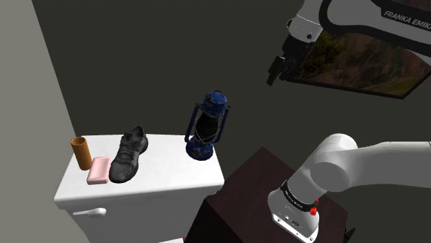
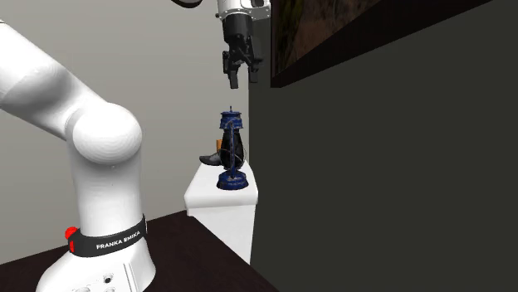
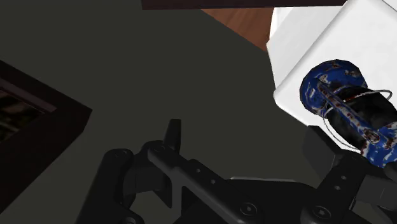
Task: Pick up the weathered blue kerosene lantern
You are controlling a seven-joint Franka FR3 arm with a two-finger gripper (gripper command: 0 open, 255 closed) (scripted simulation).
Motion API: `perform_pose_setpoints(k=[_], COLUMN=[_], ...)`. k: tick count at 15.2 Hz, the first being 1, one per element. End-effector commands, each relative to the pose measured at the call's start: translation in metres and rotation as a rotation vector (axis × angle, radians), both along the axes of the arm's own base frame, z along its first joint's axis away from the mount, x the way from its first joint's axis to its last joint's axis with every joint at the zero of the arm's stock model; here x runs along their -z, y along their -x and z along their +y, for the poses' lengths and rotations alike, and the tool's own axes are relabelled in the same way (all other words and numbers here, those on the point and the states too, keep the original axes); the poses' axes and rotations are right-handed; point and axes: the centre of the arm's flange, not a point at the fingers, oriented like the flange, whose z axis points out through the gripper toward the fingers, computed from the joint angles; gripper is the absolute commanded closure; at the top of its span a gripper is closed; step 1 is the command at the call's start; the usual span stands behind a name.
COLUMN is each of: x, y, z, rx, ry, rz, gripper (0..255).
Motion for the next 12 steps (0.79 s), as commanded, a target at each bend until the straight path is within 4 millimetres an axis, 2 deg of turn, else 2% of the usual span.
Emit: perform_pose_setpoints(k=[1,7,12], x=[0.000,0.017,0.035], y=[0.000,-0.056,-0.079], z=[0.000,0.058,0.121], rx=[0.000,-0.424,-0.778], ry=[0.000,0.012,0.021], rz=[0.000,0.074,0.135], gripper=[0,0,0])
